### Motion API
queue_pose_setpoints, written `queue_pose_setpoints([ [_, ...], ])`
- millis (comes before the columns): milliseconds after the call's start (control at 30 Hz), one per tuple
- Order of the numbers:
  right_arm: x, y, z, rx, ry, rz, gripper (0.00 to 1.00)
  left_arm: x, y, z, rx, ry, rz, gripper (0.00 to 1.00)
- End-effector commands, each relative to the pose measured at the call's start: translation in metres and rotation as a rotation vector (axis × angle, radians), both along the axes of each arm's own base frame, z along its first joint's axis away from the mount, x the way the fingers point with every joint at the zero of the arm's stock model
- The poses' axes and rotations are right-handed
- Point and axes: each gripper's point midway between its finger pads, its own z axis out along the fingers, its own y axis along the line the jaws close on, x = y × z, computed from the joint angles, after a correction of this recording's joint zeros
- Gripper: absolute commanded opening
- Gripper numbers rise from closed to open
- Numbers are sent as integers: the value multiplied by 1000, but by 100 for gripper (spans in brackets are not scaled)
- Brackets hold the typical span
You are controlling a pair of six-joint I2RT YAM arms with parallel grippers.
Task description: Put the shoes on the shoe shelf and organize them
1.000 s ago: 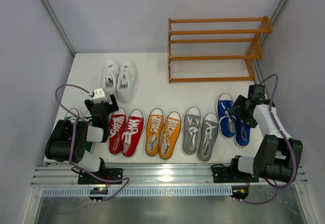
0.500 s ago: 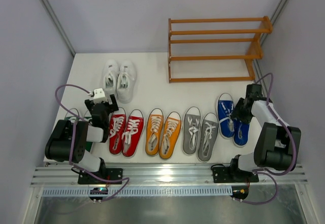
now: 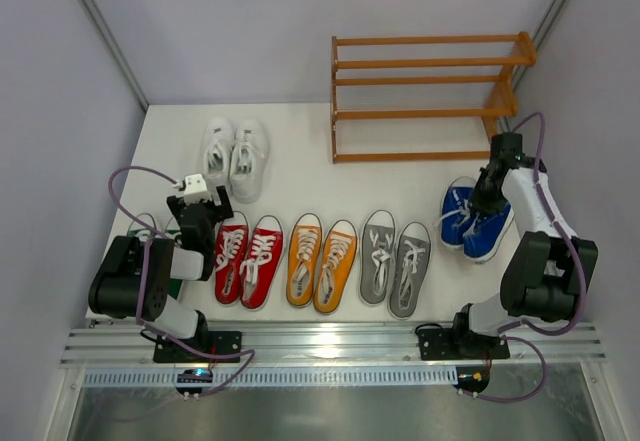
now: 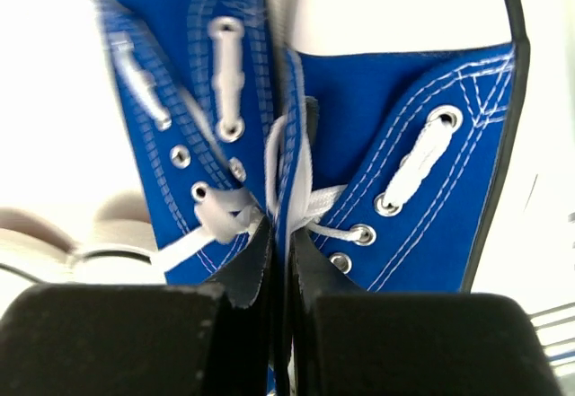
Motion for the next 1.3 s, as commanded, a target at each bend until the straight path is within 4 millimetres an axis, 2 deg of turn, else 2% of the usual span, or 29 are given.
queue_pose_setpoints([
  [0,56,-26,92,-127,-255,4,4,9,2,24,-9,-84,15,100],
  [67,65,-31,100,-152,-268,8,4,9,1,24,-9,-84,14,100],
  [133,82,-35,104,-150,-298,32,4,9,2,24,-8,-86,15,100],
  [167,89,-35,103,-140,-307,40,4,9,2,24,-8,-84,15,100],
  [200,99,-30,94,-98,-298,73,4,9,1,25,-8,-89,13,100],
  [267,115,-29,95,-86,-329,98,4,9,2,25,-8,-87,15,100],
  [333,131,-21,90,-32,-356,145,4,8,2,23,-8,-81,15,100],
  [600,165,9,91,119,-489,321,4,9,2,24,-8,-84,15,100],
  [767,179,18,95,157,-580,399,4,9,2,25,-8,-87,15,100],
  [867,189,12,95,151,-623,401,4,9,2,24,-9,-84,15,100],
  [1000,217,2,95,149,-679,392,4,9,2,24,-8,-84,15,100],
  [1200,262,-5,129,78,-854,465,4,9,1,23,-9,-80,12,100],
  [1267,270,-8,136,47,-872,494,4,9,1,23,-9,-81,12,100],
])
